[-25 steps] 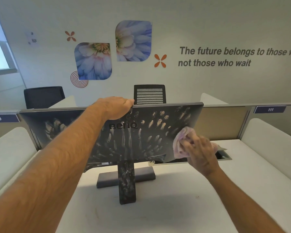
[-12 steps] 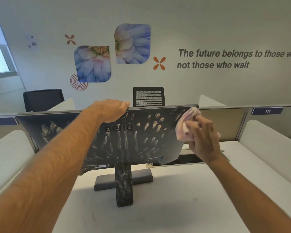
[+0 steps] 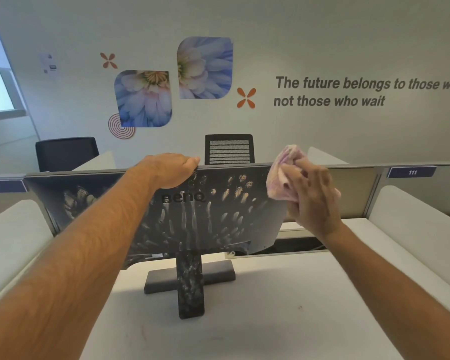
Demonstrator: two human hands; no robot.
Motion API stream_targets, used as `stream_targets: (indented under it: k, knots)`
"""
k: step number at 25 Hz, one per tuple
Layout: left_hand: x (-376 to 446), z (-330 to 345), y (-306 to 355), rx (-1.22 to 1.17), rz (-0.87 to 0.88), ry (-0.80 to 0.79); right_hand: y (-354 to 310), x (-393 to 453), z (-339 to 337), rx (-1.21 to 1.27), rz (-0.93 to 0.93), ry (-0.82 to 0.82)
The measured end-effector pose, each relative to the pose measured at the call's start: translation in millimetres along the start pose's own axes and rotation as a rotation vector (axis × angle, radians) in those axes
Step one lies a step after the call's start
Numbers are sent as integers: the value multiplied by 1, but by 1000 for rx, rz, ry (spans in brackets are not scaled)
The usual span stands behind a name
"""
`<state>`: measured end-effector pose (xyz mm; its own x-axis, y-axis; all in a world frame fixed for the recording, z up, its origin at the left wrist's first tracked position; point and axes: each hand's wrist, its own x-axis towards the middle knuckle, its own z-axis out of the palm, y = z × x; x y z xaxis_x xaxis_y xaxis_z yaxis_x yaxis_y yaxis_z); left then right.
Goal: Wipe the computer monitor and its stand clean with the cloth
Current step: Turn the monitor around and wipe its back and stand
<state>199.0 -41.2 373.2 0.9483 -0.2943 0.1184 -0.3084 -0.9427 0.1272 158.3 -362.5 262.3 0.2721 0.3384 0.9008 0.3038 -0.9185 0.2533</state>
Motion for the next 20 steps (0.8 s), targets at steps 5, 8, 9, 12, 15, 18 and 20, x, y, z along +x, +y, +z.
stream_targets:
  k: [5,8,9,12,15,18,20]
  knots:
    - [-2,-1,1,-11,4,-3,7,1,-6,-42,-385,-189]
    - [-2,-2,2,-1,4,-4,11,18,-7,-12,-32,-39]
    - [-2,-2,1,2,1,-4,8,17,-6,-18,5,-11]
    - [-3,-1,1,-3,1,0,1,-21,8,-96,-302,-153]
    - [-4,-1,2,-1,9,3,-2,-45,7,-110,-455,-351]
    - [-4,-1,2,-4,-7,-3,-6,-30,9,-42,-130,-164]
    - [-4,-1,2,-9,-12,-6,-13,-33,17,-35,-49,-105]
